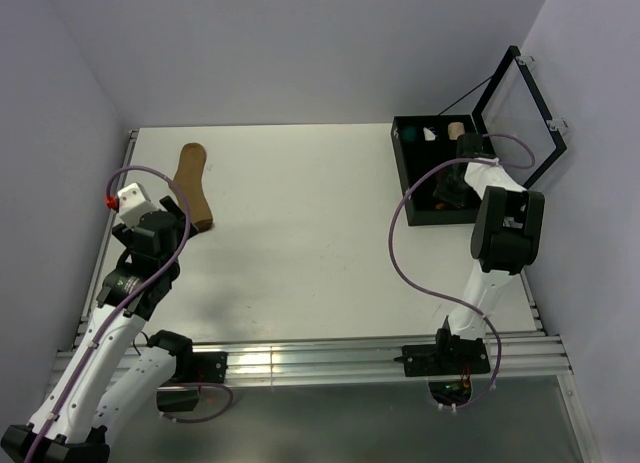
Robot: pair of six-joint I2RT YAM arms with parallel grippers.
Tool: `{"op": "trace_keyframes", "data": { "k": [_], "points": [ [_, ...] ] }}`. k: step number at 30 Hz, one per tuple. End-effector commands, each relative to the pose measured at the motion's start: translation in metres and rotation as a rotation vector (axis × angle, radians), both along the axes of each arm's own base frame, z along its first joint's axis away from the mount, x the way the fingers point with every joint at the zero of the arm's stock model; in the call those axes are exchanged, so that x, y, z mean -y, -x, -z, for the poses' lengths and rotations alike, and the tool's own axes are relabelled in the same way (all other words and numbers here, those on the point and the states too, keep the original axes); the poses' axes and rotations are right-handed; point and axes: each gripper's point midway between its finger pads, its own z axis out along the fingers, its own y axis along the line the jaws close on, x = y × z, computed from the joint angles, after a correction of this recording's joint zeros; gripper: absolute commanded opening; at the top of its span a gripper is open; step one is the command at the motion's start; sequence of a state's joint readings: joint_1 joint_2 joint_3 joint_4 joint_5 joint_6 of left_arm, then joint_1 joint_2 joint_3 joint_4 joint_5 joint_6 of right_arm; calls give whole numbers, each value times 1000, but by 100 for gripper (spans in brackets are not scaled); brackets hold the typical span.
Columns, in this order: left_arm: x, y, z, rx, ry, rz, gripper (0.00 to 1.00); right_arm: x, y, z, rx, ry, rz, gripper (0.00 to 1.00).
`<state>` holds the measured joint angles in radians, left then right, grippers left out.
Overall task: Roll the socks
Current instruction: Place the sock in the storage box.
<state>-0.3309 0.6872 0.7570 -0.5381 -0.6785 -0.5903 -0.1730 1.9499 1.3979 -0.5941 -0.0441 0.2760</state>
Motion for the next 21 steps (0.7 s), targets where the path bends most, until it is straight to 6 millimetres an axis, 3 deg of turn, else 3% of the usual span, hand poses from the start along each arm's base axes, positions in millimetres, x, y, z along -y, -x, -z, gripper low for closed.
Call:
{"op": "trace_keyframes", "data": {
  "k": [1,10,21],
  "points": [
    [3,-3,-5,22,1,14,80,-33,16,-10,-15,-119,-28,43],
    [3,-4,-5,23,0,15,80,-26,17,-24,27,-78,19,48],
    [3,-3,-5,24,1,17,80,3,9,-85,256,64,148,48]
  ]
}}
